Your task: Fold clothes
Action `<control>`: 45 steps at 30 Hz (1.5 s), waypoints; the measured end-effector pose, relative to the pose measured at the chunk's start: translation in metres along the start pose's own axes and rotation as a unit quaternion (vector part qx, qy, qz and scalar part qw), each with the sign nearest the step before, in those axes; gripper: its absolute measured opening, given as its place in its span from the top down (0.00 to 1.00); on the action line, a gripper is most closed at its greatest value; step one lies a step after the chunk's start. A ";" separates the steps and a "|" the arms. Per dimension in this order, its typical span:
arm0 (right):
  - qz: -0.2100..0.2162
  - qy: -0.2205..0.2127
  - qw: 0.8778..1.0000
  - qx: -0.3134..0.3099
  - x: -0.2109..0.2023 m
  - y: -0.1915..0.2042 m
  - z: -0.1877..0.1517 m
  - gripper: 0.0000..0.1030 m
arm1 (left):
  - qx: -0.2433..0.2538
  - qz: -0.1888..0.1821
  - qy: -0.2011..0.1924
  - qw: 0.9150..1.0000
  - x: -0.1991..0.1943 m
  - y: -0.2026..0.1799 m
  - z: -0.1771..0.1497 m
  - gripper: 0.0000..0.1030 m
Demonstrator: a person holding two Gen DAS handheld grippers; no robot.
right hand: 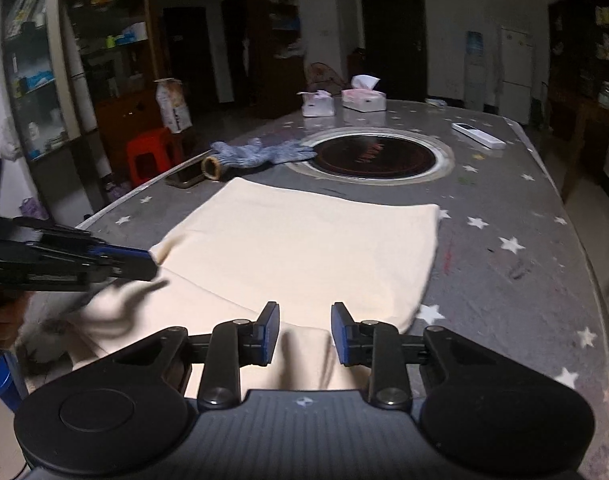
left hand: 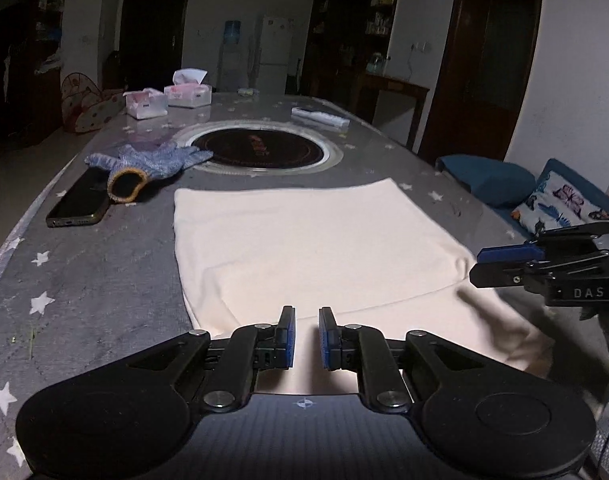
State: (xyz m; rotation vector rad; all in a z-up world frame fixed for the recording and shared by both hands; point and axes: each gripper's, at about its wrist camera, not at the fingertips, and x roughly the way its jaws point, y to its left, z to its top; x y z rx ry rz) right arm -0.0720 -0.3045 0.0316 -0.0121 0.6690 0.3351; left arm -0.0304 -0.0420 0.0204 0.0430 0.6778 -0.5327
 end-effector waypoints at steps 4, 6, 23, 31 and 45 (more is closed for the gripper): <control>-0.005 0.025 1.000 0.002 0.014 -0.003 -0.006 0.74 | 0.000 0.013 0.012 1.000 0.007 0.007 -0.006 0.86; -0.006 0.026 1.000 0.003 0.010 -0.006 -0.008 0.74 | -0.001 0.012 0.012 1.000 0.003 0.007 -0.006 0.86; 0.010 0.054 0.997 -0.048 -0.029 0.010 -0.037 0.74 | 0.130 -0.014 0.007 0.991 -0.056 -0.028 -0.037 0.75; 0.016 0.057 0.996 -0.071 -0.035 0.019 -0.042 0.74 | 0.211 -0.010 0.016 0.977 -0.080 -0.037 -0.062 0.72; 0.004 0.069 0.988 -0.136 -0.057 0.030 -0.044 0.71 | 0.335 -0.012 -0.021 0.942 -0.067 -0.067 -0.086 0.66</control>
